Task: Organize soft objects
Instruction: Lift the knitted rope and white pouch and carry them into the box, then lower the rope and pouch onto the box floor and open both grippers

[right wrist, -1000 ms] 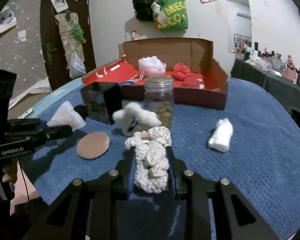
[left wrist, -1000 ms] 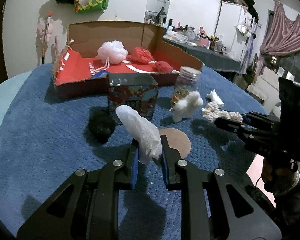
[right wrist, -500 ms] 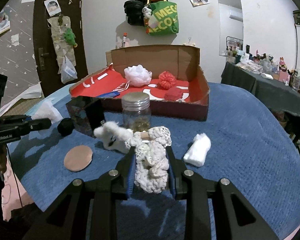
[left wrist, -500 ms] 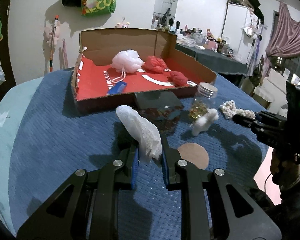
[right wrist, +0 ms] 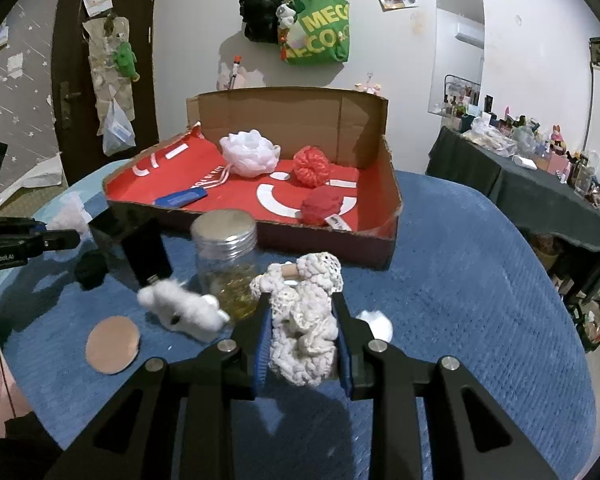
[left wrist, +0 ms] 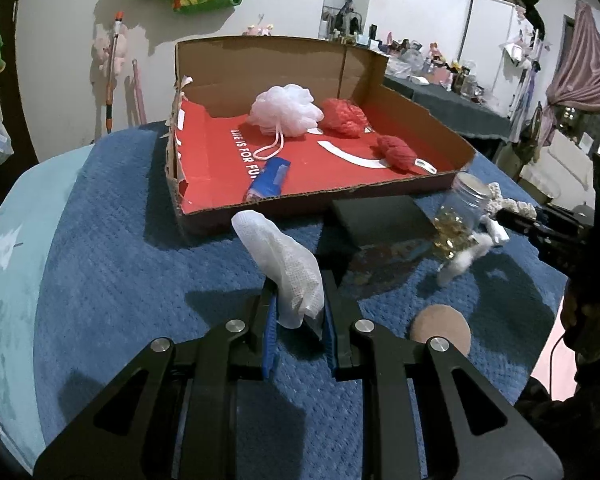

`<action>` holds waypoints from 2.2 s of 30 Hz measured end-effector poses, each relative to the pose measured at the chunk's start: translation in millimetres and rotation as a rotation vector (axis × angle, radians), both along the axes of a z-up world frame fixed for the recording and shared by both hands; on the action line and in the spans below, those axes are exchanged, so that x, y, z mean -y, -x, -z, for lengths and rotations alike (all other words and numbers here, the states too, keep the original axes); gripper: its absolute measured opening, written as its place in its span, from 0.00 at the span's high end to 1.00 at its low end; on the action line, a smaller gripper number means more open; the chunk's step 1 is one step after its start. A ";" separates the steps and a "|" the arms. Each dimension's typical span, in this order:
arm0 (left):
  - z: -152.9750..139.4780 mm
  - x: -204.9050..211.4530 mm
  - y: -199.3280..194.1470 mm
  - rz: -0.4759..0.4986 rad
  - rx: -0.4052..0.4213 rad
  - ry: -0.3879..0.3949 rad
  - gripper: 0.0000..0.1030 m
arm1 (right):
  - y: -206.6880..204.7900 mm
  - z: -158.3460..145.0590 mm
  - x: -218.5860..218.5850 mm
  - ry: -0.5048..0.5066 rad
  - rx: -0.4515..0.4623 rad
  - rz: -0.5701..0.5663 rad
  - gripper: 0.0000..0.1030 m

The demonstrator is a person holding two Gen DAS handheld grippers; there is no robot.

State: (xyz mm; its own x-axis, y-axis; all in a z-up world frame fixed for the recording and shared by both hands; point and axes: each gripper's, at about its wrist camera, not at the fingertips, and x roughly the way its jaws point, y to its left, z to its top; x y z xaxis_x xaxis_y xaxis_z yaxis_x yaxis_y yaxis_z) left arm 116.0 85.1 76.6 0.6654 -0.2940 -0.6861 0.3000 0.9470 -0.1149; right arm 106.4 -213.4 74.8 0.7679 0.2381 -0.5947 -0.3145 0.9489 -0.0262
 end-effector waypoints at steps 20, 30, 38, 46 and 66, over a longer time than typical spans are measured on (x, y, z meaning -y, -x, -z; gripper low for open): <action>-6.7 3.8 -45.1 0.047 -0.024 -0.025 0.83 | -42.9 -12.0 0.7 -0.008 -0.035 -0.026 0.71; -15.9 10.0 -65.3 0.089 -0.031 -0.020 0.83 | -65.8 -18.1 -2.6 -0.023 -0.060 -0.059 0.71; -24.0 23.3 -83.2 0.141 -0.031 -0.013 0.83 | -90.0 -21.3 -6.0 -0.066 -0.096 -0.104 0.71; -26.1 43.4 -113.0 0.215 -0.069 0.013 0.83 | -123.8 -24.9 -21.8 -0.092 -0.157 -0.190 0.71; 15.2 82.3 -185.2 0.302 -0.268 -0.039 0.83 | -196.1 8.0 -70.4 0.033 -0.337 -0.355 0.71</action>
State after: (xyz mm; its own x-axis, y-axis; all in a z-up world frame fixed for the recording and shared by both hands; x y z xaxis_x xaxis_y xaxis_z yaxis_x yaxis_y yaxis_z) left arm 301.3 2.8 61.3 0.3489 -0.4191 -0.8382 0.5292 0.8263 -0.1928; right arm 302.5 -143.0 66.9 0.4058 0.4273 -0.8079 -0.6147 0.7818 0.1048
